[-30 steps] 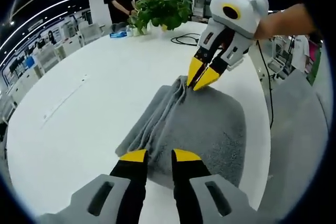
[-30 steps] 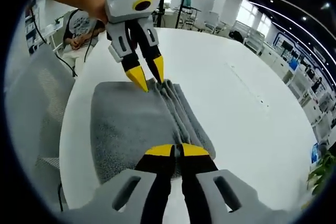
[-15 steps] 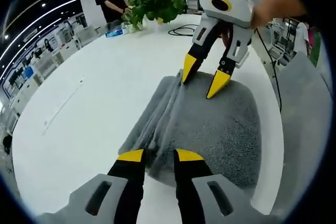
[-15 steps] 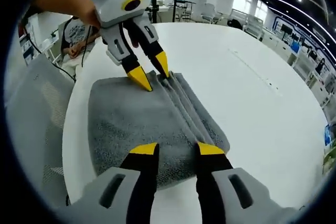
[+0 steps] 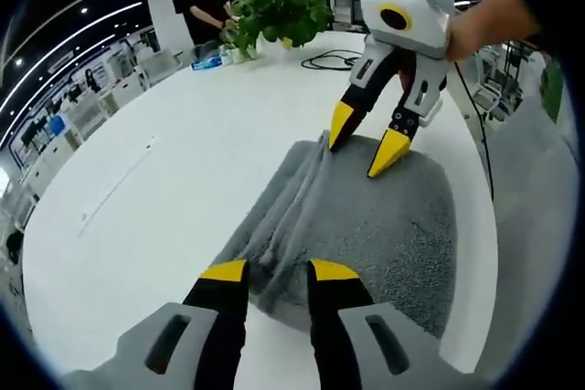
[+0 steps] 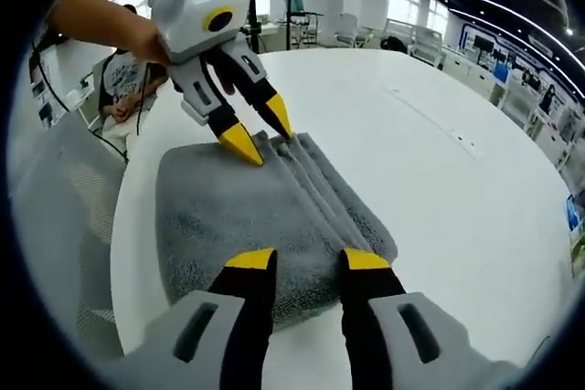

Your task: Fold the towel on the table until its edges align and the towel forms a compact rectangular stack.

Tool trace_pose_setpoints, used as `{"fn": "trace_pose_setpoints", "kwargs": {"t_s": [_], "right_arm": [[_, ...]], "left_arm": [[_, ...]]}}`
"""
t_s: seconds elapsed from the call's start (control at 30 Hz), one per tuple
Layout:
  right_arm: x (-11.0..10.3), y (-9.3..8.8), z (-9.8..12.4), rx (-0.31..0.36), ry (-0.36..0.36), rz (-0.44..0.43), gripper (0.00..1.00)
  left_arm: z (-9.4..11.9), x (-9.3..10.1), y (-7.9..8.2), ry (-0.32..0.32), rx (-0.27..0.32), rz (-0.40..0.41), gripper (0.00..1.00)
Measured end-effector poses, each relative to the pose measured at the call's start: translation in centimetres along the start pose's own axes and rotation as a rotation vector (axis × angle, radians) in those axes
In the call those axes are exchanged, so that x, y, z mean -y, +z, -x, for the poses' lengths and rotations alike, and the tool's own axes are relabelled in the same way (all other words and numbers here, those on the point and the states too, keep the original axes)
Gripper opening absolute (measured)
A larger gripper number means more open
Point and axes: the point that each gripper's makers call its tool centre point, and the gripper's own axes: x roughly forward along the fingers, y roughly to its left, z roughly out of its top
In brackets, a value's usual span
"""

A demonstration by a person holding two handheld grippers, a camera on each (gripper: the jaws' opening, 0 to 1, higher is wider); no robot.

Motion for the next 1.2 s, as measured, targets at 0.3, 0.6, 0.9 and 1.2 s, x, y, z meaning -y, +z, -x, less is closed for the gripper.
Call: {"fn": "trace_pose_setpoints", "kwargs": {"t_s": [0.3,0.6,0.9,1.2], "right_arm": [[-0.7,-0.4,0.9,0.053,0.013,0.004,0.12],[-0.8,-1.9,0.3,0.028,0.017,0.000,0.12],[-0.7,-2.6,0.3,-0.002,0.011,0.018,0.10],[-0.7,-2.9,0.1,-0.015,0.005,0.017,0.10]], "left_arm": [[1.8,2.9,1.5,-0.093,0.099,0.027,0.27],[2.5,7.7,0.2,-0.229,0.072,0.024,0.34],[2.5,8.1,-0.3,-0.253,0.063,0.073,0.39],[1.9,8.1,-2.1,-0.234,0.016,0.004,0.39]]}}
